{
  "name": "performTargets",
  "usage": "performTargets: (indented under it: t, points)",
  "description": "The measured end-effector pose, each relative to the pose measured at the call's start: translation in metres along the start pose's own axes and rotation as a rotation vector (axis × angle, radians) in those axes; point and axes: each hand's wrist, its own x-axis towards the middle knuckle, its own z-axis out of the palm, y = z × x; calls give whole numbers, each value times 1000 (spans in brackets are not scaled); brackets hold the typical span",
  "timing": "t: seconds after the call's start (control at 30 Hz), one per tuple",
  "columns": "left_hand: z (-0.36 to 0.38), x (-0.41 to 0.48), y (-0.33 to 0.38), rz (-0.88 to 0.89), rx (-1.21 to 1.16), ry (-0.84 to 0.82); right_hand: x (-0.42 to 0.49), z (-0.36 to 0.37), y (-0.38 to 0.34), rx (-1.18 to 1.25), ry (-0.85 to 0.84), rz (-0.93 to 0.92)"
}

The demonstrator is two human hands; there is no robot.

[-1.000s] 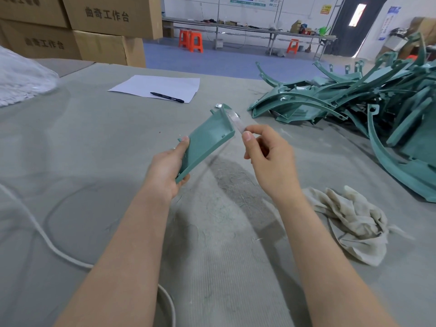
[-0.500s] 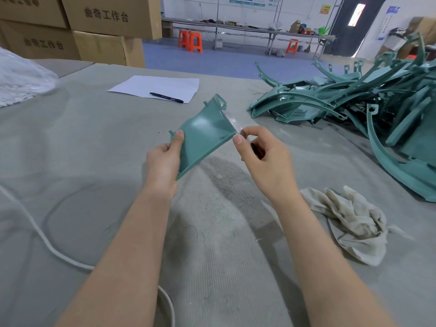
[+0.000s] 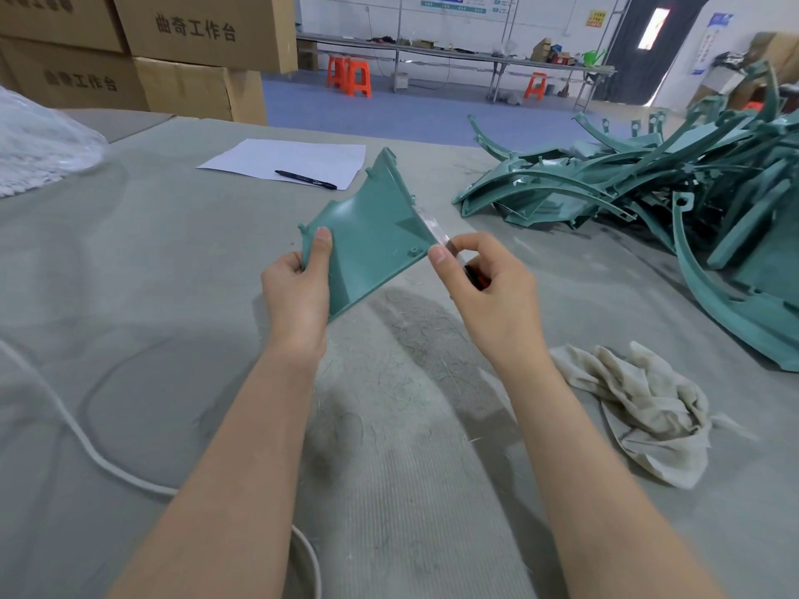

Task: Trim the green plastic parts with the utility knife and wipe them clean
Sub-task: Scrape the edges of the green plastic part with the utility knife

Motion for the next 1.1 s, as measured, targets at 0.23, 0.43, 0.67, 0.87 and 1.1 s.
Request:
performTargets:
  t: [0.23,0.43,0.67,0.87,1.1]
  points:
    - [-1,-2,2,20,-36,-15,1,0,0,-4,2,3]
    - [0,-3,4,13,-71,-9,0,0,-1,-6,5,-12]
    - [-1,-3,4,-9,-86,-5,1,-2,-3,-40,33,9]
    - [-1,-3,4,-26,-107,-2,1,2,-3,-60,27,12]
    - [-2,-3,3,-4,-82,3,0,3,1,-74,-1,13]
